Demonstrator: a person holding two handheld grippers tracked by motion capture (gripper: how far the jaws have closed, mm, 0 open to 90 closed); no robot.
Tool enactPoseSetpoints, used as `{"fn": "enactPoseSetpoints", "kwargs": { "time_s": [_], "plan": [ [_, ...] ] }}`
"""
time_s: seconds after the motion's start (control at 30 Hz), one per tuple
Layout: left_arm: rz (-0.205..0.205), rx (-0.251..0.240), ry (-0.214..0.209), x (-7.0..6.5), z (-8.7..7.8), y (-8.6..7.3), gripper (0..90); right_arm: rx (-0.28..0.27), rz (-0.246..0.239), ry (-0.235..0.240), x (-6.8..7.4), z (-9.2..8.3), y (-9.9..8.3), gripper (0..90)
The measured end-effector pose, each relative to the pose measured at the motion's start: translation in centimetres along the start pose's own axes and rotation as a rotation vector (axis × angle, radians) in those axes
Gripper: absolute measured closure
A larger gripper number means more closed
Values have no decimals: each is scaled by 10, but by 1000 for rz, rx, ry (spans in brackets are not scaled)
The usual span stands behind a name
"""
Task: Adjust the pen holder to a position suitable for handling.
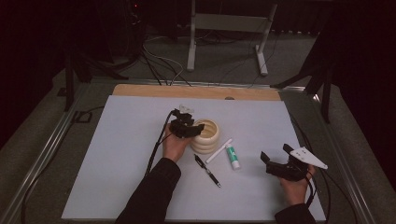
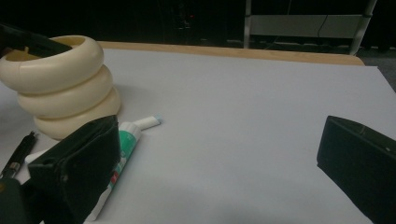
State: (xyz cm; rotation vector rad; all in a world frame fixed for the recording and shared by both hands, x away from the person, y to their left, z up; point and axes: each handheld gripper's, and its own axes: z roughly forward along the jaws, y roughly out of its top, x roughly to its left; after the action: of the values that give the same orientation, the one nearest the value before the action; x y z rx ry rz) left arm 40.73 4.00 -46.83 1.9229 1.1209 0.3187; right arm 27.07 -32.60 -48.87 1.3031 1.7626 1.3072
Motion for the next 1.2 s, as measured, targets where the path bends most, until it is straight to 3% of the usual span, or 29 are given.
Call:
{"fn": "enactPoseSetpoints", "kwargs": {
  "time_s": [0.2, 0.27, 0.5, 0.57, 0.7, 0.83, 1.0, 1.2],
  "plan": [
    [41, -63, 2, -1, -12, 2, 45, 0, 0, 0, 0, 0, 0, 0],
    [59, -81, 4, -2, -18, 3, 0, -1, 0, 0, 0, 0, 0, 0],
    [72, -166, 12, 4, -40, 5, 0, -1, 0, -1, 0, 0, 0, 0],
    [83, -193, 45, 5, -47, 4, 0, -2, -1, -2, 0, 0, 0, 0],
    [113, -192, 67, 10, -60, 3, 0, -2, -1, -2, 0, 0, 0, 0],
    [102, -193, 52, 20, -71, -1, 0, -2, -1, -2, 0, 0, 0, 0],
    [71, -209, 69, 30, -86, -8, 0, -1, 0, -2, 0, 0, 0, 0],
    [96, -224, 89, 41, -108, -19, 0, 0, -1, -2, 0, 0, 0, 0]
  ]
}}
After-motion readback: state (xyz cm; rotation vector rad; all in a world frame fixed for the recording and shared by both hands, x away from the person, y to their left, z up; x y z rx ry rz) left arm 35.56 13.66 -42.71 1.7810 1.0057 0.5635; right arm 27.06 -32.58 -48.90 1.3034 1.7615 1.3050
